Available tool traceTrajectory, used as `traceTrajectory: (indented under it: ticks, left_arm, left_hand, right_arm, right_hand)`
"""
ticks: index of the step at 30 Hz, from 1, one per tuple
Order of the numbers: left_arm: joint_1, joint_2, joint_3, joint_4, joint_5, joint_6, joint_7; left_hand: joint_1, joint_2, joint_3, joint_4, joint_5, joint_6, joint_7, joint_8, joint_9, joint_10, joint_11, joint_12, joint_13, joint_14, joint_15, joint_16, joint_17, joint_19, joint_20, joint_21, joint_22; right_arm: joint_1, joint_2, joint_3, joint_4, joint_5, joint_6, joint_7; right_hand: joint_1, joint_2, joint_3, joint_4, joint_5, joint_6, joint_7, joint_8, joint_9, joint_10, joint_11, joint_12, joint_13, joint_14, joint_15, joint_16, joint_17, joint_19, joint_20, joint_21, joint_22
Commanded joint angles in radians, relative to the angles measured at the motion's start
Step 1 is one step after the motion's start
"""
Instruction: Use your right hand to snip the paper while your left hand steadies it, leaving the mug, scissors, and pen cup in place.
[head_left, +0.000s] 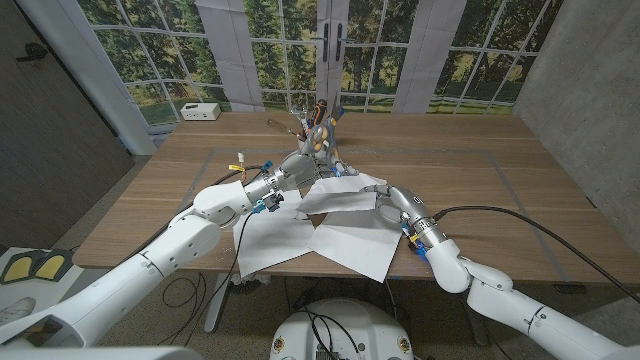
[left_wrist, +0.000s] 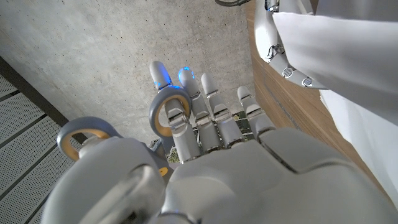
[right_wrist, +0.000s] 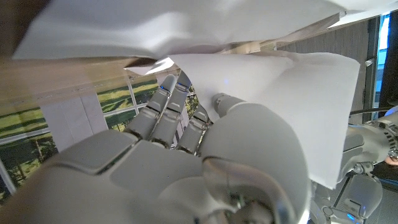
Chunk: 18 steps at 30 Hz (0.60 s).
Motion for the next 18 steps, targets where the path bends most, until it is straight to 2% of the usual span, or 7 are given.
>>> traceTrajectory:
  ticks: [1, 13, 18]
  left_arm:
    - [-0.008, -0.004, 0.005, 0.006, 0.006, 0.001, -0.004]
    - [-0.002, 0.003, 0.003, -0.011, 0.015, 0.002, 0.012]
    - [0.0, 0.004, 0.003, -0.016, 0.017, 0.004, 0.02]
  left_hand:
    - [0.001, 0.006, -0.004, 0.005, -0.004, 0.002, 0.004, 0.009, 0.005, 0.033, -0.031, 0.006, 0.003, 0.008, -0.075, 0.007, 0.004, -0.001, -0.004, 0.002, 0.003]
    - [0.0, 0.007, -0.004, 0.004, -0.003, 0.002, 0.003, 0.008, 0.004, 0.034, -0.031, 0.005, 0.0, 0.01, -0.074, 0.008, 0.005, 0.0, -0.006, 0.002, 0.003]
    - [0.0, 0.007, -0.004, 0.004, -0.003, 0.003, 0.003, 0.008, 0.004, 0.036, -0.031, 0.005, -0.001, 0.01, -0.074, 0.008, 0.005, -0.001, -0.005, 0.002, 0.003]
  right_arm:
    - [-0.019, 0.017, 0.036, -0.009, 0.003, -0.036, -0.081]
    - [-0.031, 0.023, 0.05, -0.023, -0.002, -0.061, -0.131]
    - [-0.043, 0.041, 0.072, -0.025, 0.044, -0.064, -0.147]
  right_hand:
    - [0.015, -0.001, 0.003, -0.01, -0.002, -0.001, -0.001, -0.002, 0.006, 0.001, 0.001, 0.013, 0.011, 0.011, -0.173, 0.01, 0.019, 0.01, -0.063, 0.014, 0.008]
    - [0.018, 0.002, 0.003, -0.015, -0.003, 0.004, -0.001, -0.007, 0.023, 0.004, 0.004, 0.038, 0.04, 0.019, -0.172, 0.027, 0.07, 0.006, -0.064, 0.042, 0.024]
    - [0.017, 0.002, 0.003, -0.014, -0.004, 0.002, -0.001, -0.013, 0.03, 0.0, 0.004, 0.05, 0.056, 0.037, -0.172, 0.044, 0.101, 0.006, -0.064, 0.058, 0.028]
